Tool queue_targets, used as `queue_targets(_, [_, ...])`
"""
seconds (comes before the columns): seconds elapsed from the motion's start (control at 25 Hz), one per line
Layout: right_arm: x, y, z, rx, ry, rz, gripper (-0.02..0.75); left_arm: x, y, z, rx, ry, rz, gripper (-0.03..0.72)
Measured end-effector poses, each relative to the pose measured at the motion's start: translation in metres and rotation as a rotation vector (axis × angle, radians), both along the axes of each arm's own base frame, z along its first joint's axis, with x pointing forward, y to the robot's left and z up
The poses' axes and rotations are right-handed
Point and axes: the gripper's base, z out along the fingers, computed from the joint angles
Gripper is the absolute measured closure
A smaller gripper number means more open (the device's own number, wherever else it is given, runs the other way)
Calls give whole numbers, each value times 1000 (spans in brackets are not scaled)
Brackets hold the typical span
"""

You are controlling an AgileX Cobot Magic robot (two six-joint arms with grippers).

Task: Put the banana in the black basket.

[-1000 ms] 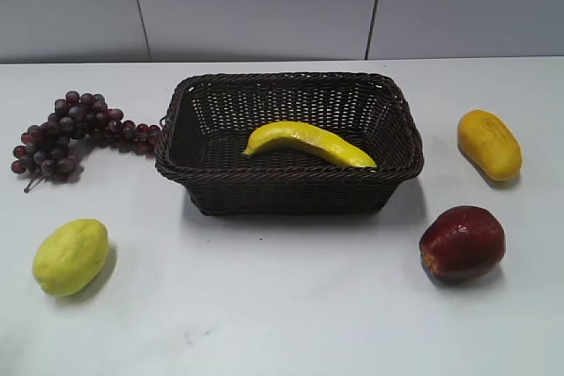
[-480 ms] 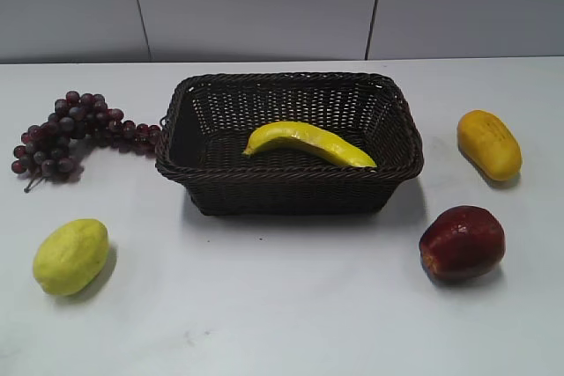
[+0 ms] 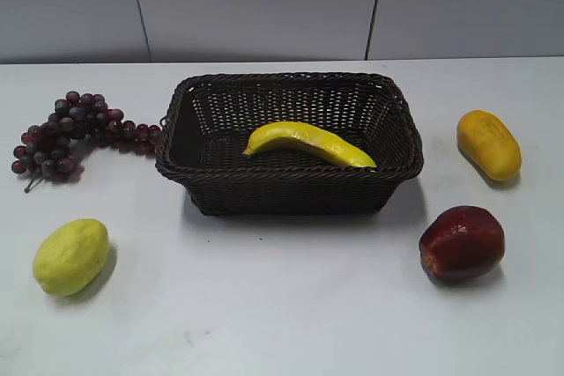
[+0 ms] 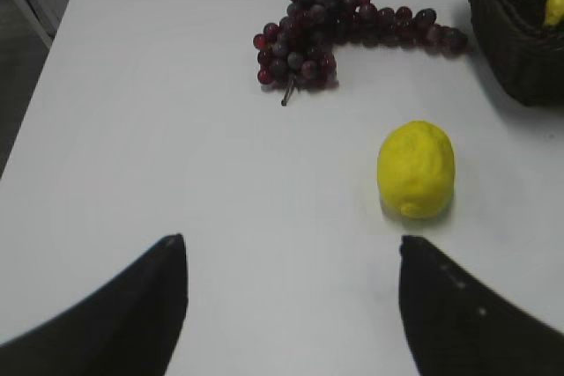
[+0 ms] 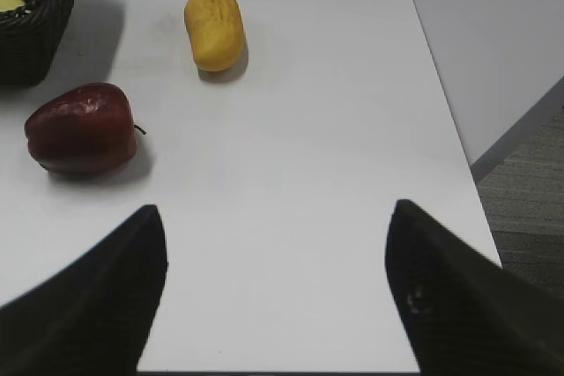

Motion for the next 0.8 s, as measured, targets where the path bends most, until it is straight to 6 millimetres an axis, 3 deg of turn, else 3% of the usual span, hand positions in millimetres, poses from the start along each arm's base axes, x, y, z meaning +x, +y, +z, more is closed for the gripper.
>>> queue_targets(0.8, [0, 0, 0, 0, 0, 0, 148, -7, 0, 0, 2, -41, 0, 132])
